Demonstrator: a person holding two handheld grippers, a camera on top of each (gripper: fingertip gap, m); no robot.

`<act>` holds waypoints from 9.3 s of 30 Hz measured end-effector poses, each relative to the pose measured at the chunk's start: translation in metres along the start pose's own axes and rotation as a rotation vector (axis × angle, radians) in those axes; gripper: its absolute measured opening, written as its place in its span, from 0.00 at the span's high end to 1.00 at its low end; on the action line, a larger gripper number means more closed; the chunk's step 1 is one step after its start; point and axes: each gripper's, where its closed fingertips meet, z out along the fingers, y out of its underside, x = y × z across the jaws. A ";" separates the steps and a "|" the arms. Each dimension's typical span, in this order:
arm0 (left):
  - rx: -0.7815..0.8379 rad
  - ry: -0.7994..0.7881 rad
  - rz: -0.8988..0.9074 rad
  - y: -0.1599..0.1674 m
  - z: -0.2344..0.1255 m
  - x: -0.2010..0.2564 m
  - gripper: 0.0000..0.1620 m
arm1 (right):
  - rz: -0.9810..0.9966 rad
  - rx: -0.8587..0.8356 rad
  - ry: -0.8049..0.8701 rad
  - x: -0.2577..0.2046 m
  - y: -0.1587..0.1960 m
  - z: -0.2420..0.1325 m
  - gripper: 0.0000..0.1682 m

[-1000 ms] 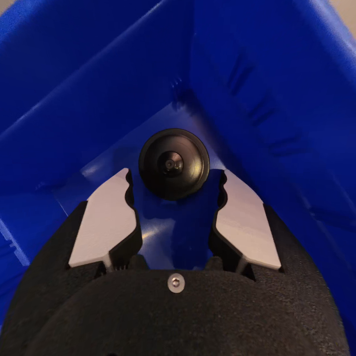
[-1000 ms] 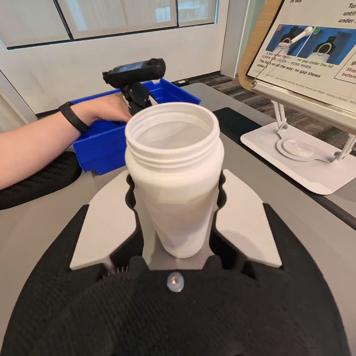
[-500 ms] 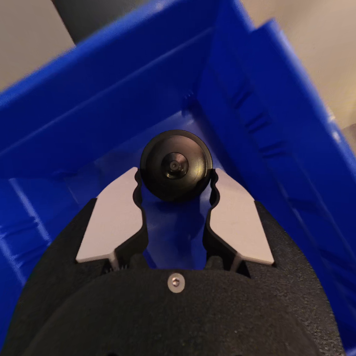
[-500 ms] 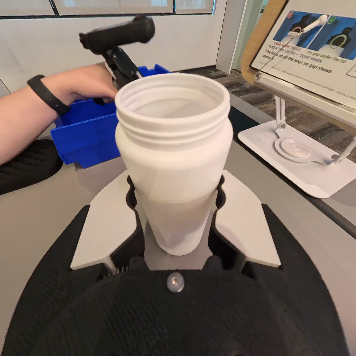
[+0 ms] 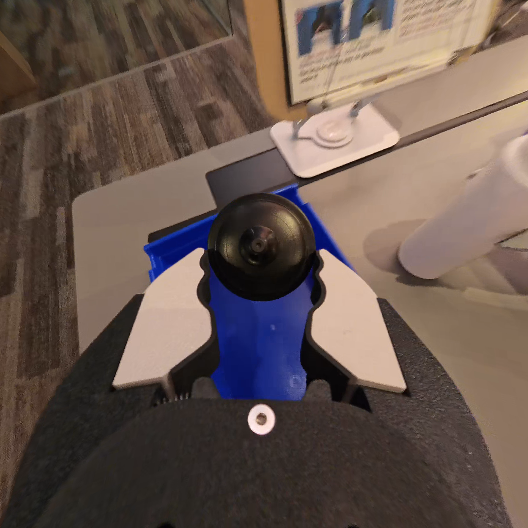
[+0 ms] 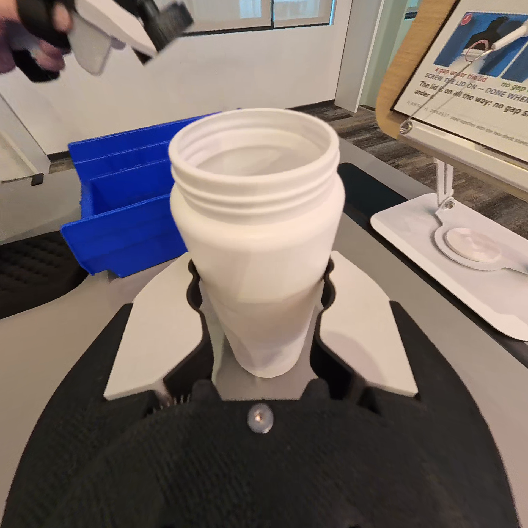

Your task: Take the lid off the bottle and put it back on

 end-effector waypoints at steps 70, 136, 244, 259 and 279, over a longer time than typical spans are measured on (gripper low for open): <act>0.475 0.166 -0.005 0.008 0.134 0.243 0.31 | 0.099 0.011 0.209 0.088 -0.038 -0.182 0.45; 0.538 0.390 0.079 -0.001 0.079 0.274 0.47 | -0.233 -0.350 -0.369 -0.033 0.041 -0.122 0.48; 0.576 0.933 0.094 -0.010 0.029 0.328 0.47 | -0.033 -0.698 -0.069 -0.053 -0.098 -0.110 0.57; 0.575 0.972 0.184 0.033 0.071 0.344 0.47 | -0.095 -0.715 -0.108 -0.043 -0.040 -0.107 0.57; 0.603 1.043 0.231 0.040 0.061 0.348 0.47 | -0.178 -0.715 -0.244 -0.056 -0.036 -0.115 0.57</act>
